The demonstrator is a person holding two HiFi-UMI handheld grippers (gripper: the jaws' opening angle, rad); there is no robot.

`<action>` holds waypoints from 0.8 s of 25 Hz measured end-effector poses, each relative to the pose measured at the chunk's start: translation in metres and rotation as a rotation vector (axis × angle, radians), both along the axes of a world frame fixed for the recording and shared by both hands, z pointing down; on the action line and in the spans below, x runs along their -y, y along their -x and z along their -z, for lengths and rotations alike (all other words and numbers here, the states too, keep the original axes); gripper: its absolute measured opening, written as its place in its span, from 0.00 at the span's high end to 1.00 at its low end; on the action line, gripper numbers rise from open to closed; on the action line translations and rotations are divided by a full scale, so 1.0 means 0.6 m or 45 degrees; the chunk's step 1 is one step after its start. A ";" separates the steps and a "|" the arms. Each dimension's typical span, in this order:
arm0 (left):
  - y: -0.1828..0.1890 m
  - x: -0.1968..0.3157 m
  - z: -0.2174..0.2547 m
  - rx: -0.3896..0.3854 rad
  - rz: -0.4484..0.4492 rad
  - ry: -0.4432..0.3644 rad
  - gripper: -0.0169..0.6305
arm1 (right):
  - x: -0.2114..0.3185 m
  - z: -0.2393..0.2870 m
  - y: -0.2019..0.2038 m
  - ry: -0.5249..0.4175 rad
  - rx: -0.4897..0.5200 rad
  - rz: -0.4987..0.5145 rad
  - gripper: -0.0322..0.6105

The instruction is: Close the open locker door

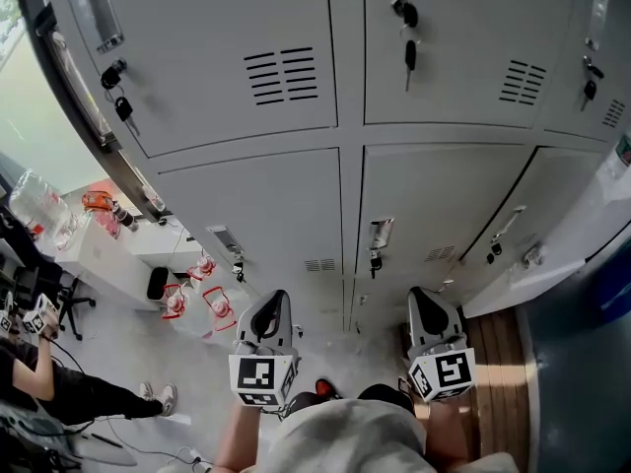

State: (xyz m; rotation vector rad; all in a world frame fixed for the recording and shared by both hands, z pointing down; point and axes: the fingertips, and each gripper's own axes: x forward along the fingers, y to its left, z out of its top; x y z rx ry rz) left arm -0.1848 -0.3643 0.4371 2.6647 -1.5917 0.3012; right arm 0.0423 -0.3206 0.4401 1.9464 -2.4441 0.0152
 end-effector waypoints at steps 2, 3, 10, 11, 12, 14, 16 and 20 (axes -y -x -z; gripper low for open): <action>0.000 -0.001 0.001 -0.002 0.002 -0.001 0.94 | 0.000 0.002 0.002 -0.009 -0.011 0.004 0.92; 0.000 -0.001 0.001 -0.002 0.002 -0.003 0.94 | 0.001 0.003 0.003 -0.014 -0.019 0.007 0.92; 0.000 -0.008 0.000 0.001 0.004 -0.002 0.94 | -0.001 0.004 0.005 -0.011 -0.027 0.004 0.92; 0.000 -0.009 0.000 0.002 0.005 -0.001 0.94 | -0.001 0.005 0.005 -0.013 -0.029 0.007 0.92; -0.001 -0.010 0.000 0.002 0.006 -0.001 0.94 | -0.001 0.005 0.005 -0.016 -0.033 0.011 0.92; -0.003 -0.012 0.002 0.000 0.005 -0.005 0.94 | -0.001 0.005 0.004 -0.016 -0.038 0.014 0.92; -0.004 -0.013 0.003 0.000 0.004 -0.006 0.94 | -0.002 0.004 0.003 -0.015 -0.040 0.015 0.92; -0.008 -0.014 0.004 0.002 0.002 -0.007 0.94 | -0.003 0.003 0.002 -0.006 -0.034 0.014 0.92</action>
